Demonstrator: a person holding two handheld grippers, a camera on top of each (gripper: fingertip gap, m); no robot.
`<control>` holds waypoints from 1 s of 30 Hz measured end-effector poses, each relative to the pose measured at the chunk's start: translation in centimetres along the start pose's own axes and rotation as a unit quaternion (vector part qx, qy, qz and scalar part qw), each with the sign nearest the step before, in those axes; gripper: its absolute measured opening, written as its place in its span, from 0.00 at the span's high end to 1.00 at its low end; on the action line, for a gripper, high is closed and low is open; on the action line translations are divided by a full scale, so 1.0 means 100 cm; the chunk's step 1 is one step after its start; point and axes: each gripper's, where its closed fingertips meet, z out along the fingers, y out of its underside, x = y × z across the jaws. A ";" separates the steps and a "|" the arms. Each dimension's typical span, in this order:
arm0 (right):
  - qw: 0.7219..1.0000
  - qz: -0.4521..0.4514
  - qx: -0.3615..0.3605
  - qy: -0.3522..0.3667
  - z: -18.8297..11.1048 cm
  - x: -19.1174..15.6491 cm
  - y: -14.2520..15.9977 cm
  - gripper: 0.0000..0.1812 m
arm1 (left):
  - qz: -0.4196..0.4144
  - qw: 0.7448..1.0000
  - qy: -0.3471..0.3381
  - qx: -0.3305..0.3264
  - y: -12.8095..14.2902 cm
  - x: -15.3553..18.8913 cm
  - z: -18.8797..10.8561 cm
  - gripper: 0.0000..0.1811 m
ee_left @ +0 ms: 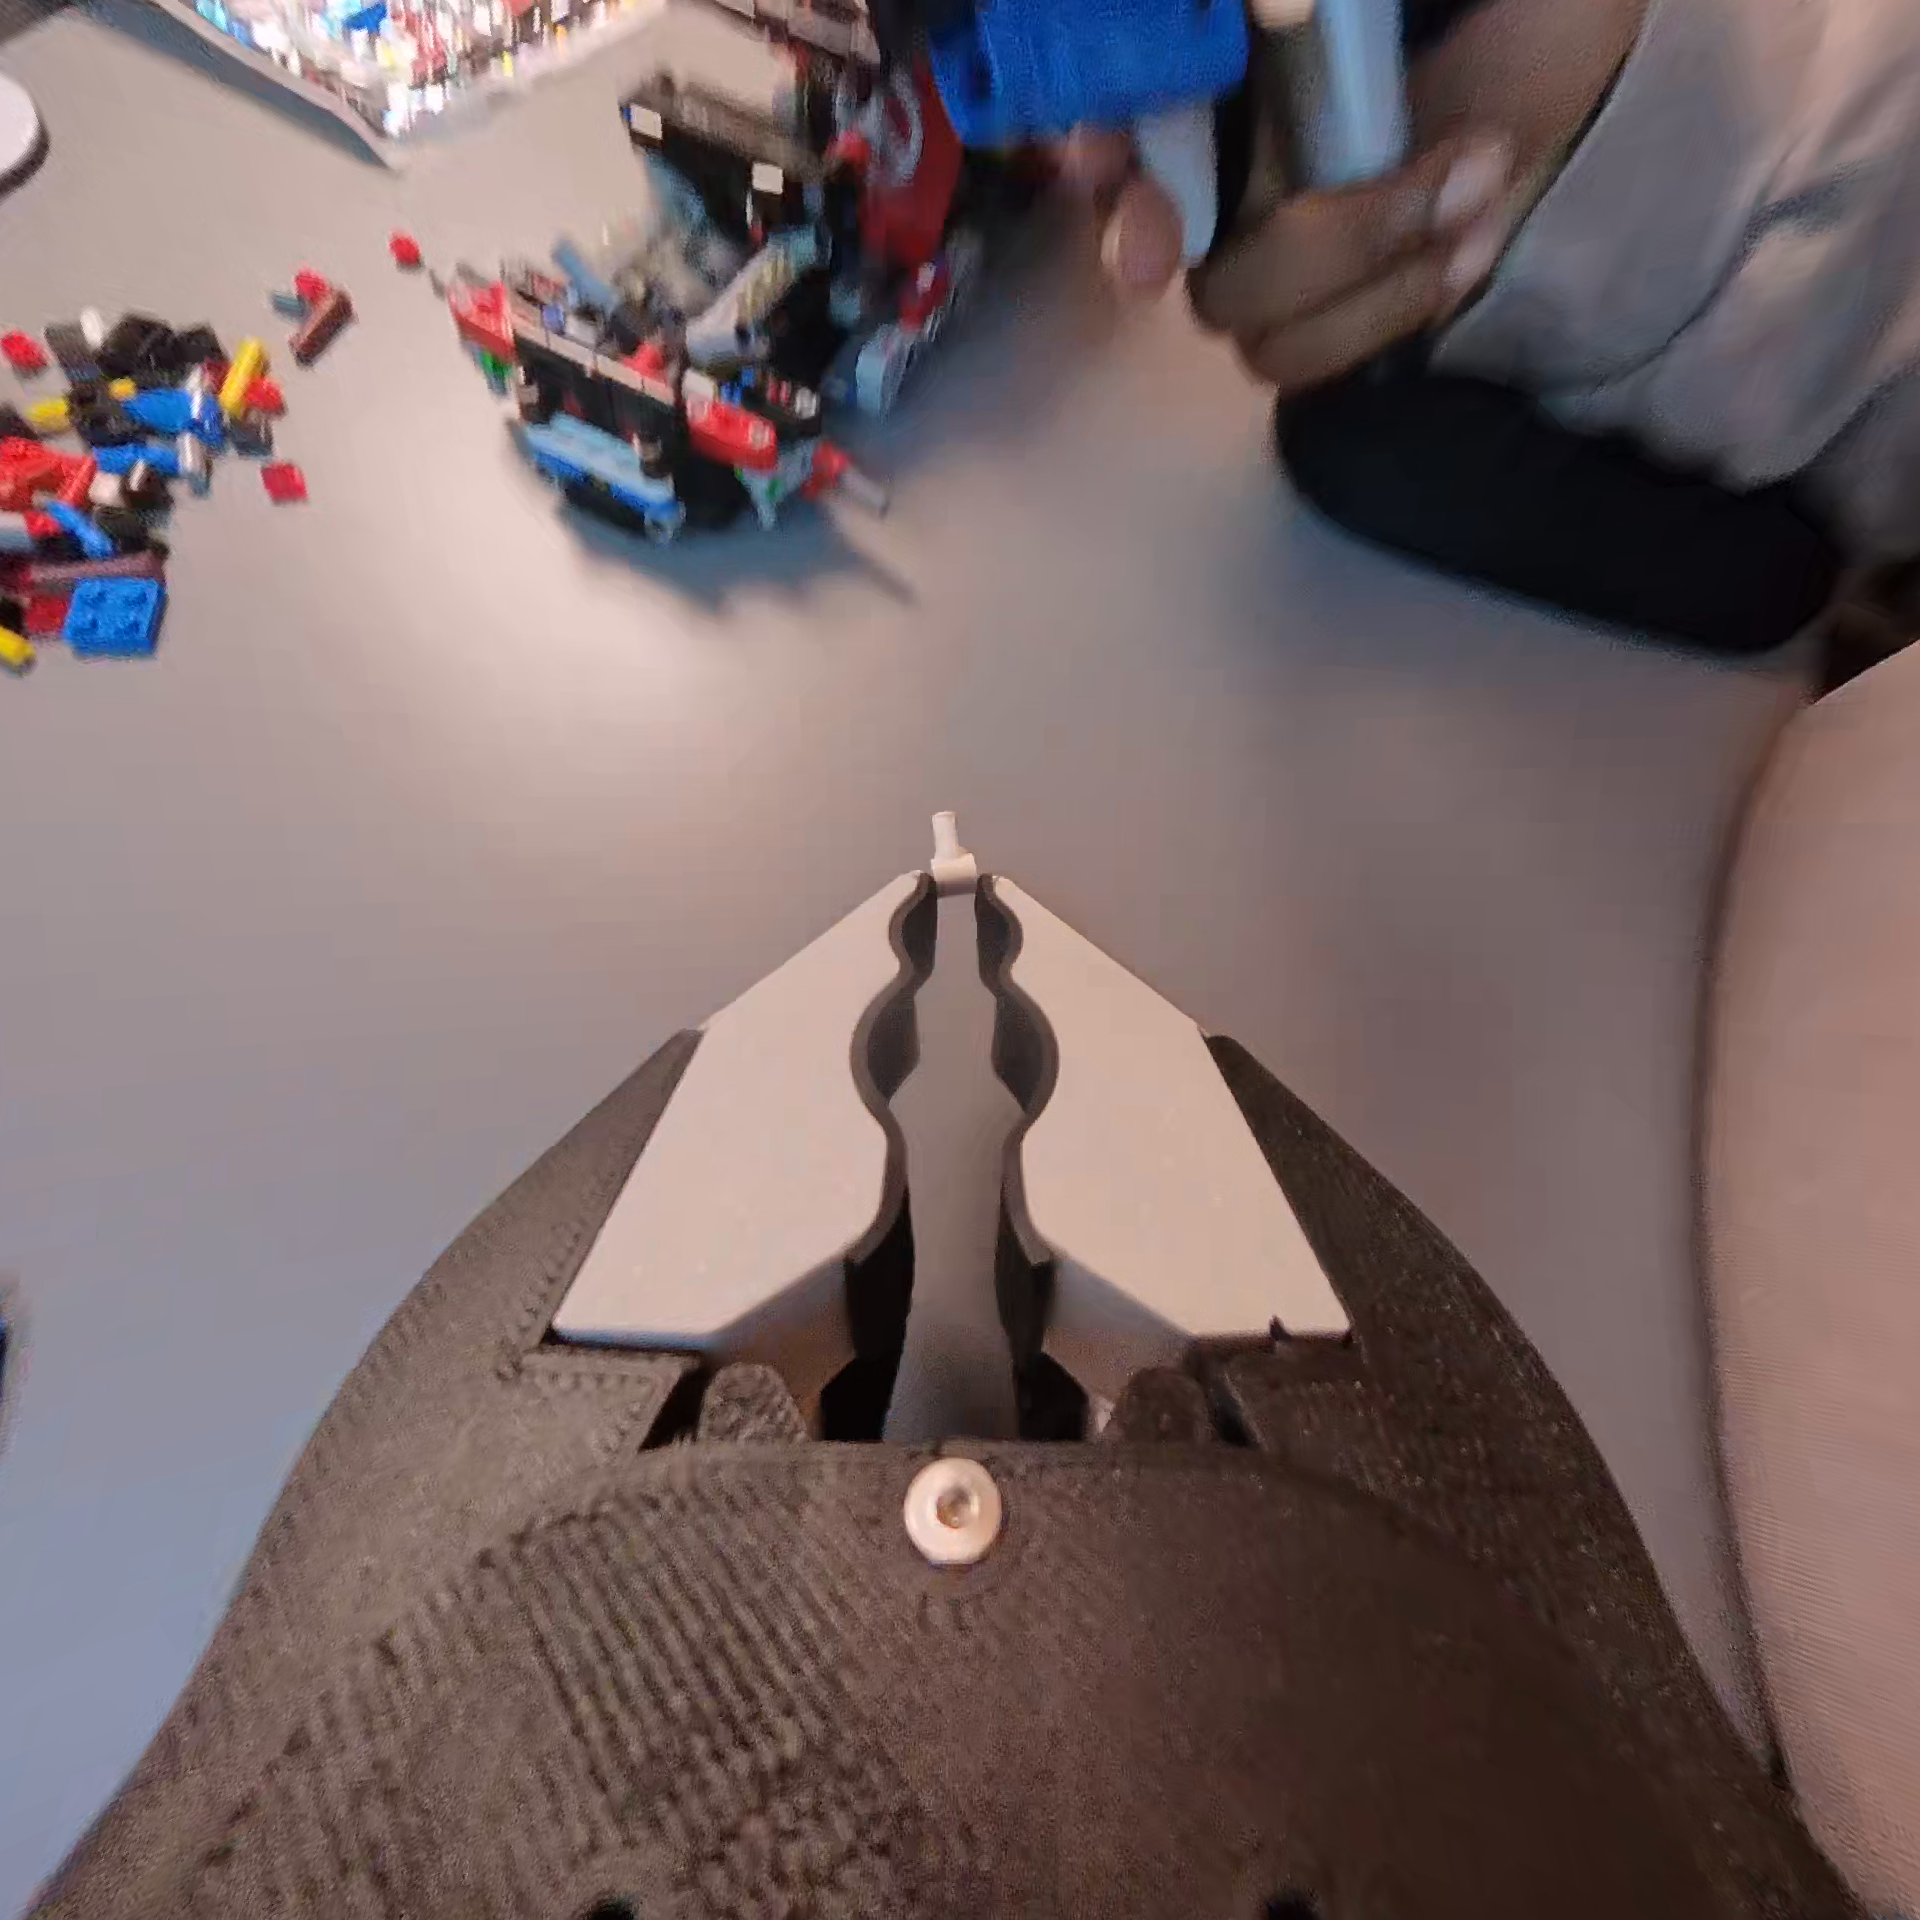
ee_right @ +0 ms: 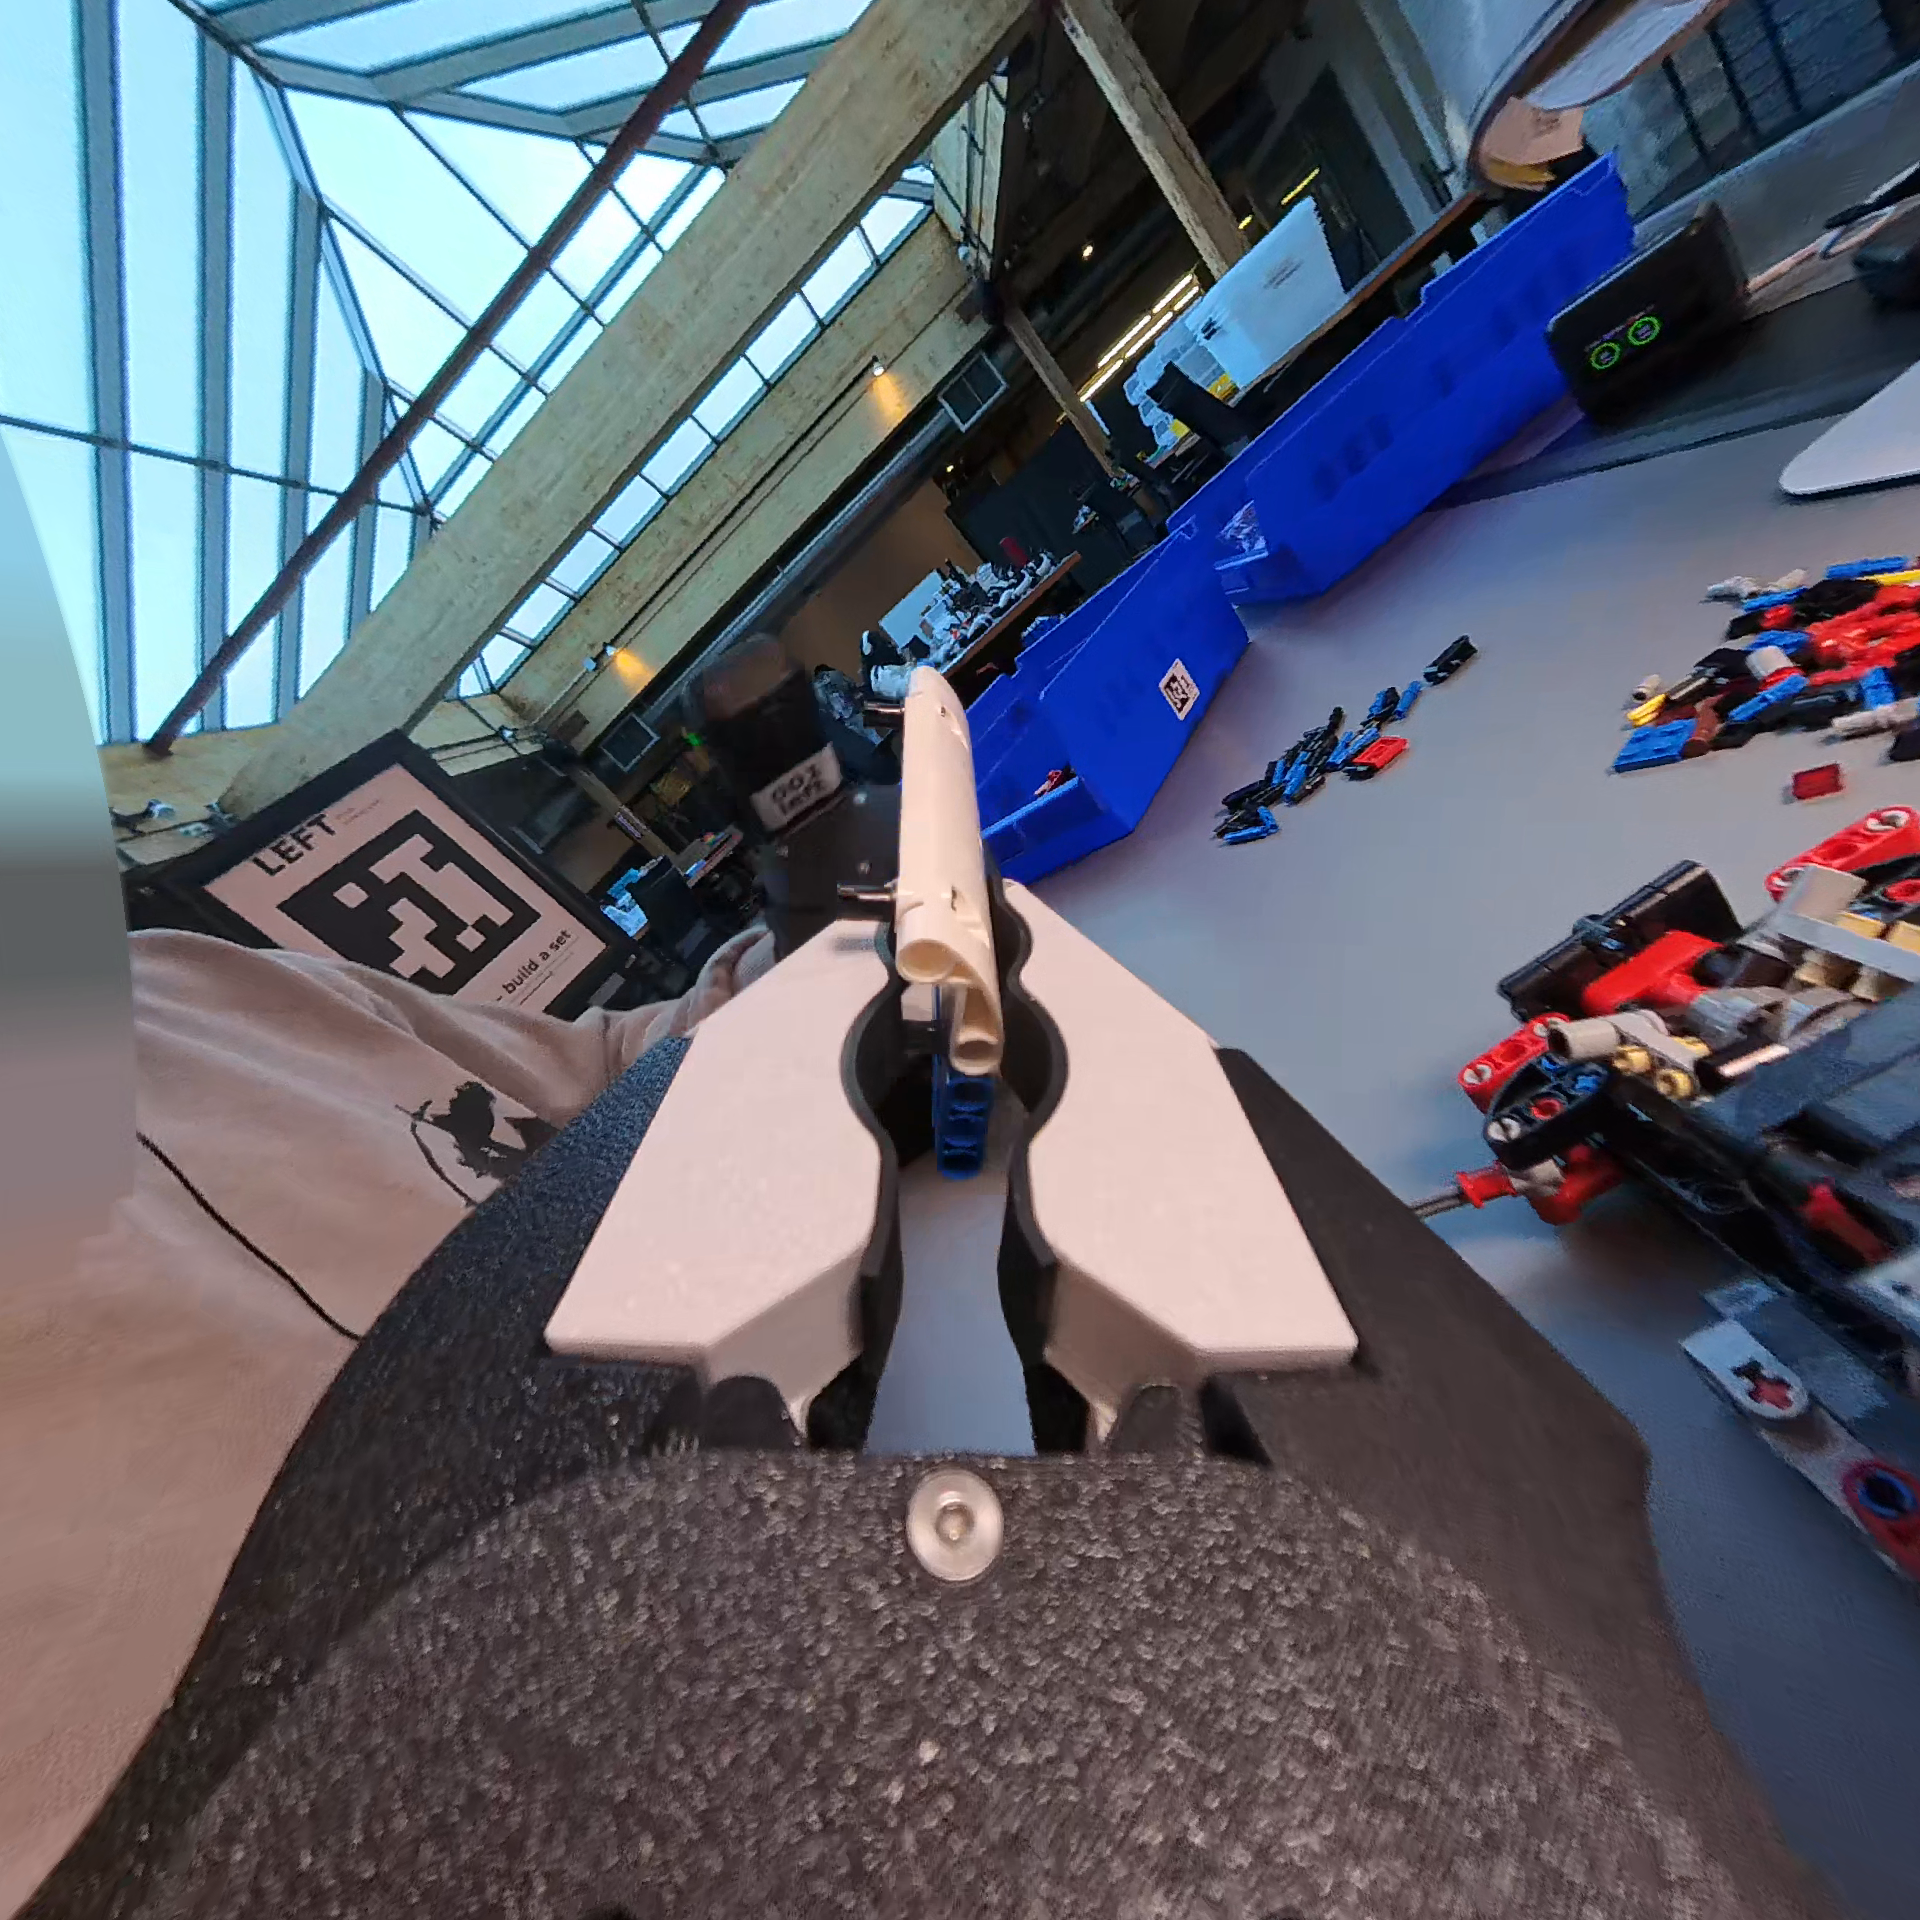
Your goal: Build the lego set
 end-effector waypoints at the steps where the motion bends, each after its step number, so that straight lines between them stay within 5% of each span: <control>1: 1.000 -0.009 -0.007 -0.012 0.000 -0.004 0.001 0.95 | -0.019 0.999 0.037 0.035 -0.017 0.003 -0.007 0.97; 6: 0.997 -0.035 -0.036 -0.054 -0.001 -0.018 0.007 0.95 | -0.068 0.968 0.205 0.131 -0.076 0.016 -0.037 0.97; 10: 0.997 -0.037 -0.050 -0.053 -0.001 -0.015 0.013 0.95 | -0.067 0.959 0.254 0.110 -0.081 0.027 -0.030 0.97; 30: 0.994 -0.044 -0.088 -0.038 0.002 -0.006 0.027 0.95 | -0.082 0.960 0.268 0.012 -0.056 0.029 -0.010 0.97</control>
